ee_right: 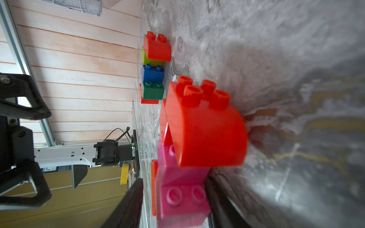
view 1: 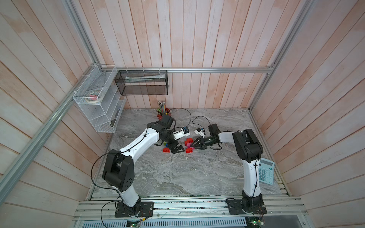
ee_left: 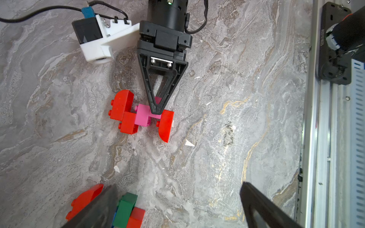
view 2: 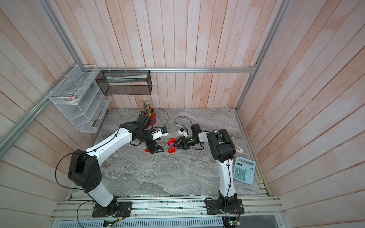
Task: Assemble the letter s with lego
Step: Adjust the lego brick at the center of the board, then reset both arms
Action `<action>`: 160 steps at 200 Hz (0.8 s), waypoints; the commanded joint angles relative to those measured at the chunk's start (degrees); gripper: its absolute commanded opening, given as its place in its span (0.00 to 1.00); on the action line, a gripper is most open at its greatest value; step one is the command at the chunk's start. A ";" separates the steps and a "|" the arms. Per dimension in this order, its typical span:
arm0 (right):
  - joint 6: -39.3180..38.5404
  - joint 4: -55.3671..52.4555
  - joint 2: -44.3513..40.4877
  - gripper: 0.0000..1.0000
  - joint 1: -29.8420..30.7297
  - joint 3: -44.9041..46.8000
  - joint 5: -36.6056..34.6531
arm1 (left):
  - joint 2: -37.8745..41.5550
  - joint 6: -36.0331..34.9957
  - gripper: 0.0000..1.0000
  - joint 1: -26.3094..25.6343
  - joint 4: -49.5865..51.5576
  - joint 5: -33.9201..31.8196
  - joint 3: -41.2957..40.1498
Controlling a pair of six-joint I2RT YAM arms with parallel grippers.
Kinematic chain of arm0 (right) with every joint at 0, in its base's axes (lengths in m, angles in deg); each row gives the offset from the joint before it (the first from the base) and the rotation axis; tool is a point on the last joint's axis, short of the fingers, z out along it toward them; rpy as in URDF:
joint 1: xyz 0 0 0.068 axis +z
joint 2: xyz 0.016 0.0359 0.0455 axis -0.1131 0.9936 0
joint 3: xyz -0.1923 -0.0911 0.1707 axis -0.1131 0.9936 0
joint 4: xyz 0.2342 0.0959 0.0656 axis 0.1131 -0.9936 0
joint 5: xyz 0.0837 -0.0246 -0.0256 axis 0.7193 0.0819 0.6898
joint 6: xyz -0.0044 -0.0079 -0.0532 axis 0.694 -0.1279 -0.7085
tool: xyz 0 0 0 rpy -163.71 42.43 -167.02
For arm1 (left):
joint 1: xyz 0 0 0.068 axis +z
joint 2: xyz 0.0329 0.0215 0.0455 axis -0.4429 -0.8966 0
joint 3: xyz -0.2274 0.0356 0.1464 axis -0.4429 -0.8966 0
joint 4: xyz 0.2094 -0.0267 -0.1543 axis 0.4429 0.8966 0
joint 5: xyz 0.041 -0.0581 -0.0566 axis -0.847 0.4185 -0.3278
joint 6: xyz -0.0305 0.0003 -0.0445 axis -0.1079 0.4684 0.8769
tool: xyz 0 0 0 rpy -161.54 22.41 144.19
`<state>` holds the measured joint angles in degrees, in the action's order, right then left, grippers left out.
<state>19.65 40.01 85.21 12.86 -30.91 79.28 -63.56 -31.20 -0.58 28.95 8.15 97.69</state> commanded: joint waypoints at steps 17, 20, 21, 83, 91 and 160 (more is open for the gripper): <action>-1.28 -1.73 -5.14 0.59 -0.19 2.23 -9.36 | 3.14 1.59 1.00 1.08 -1.97 0.50 -1.80; -1.38 -2.03 -5.43 0.61 -0.14 2.32 -9.99 | 3.31 1.76 1.00 1.23 -2.19 0.43 -1.89; -1.44 -2.14 -5.56 0.61 -0.12 2.35 -10.23 | 3.35 1.80 1.00 1.26 -2.24 0.47 -1.87; -4.79 -7.60 -9.70 0.72 -0.22 4.01 -16.67 | 7.25 7.07 1.00 4.43 -6.24 -1.01 -5.49; -5.23 -8.11 -10.46 0.72 -0.36 4.13 -17.26 | 7.98 7.87 1.00 4.91 -7.04 -1.45 -6.42; -11.57 -1.53 -27.80 0.77 -6.13 13.44 -29.68 | 18.52 29.30 1.00 15.50 -25.54 -15.36 -23.06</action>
<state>12.20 33.78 64.12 8.73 -21.06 56.84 -47.74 -14.07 11.40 13.87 -0.42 79.33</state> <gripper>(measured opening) 0.753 0.998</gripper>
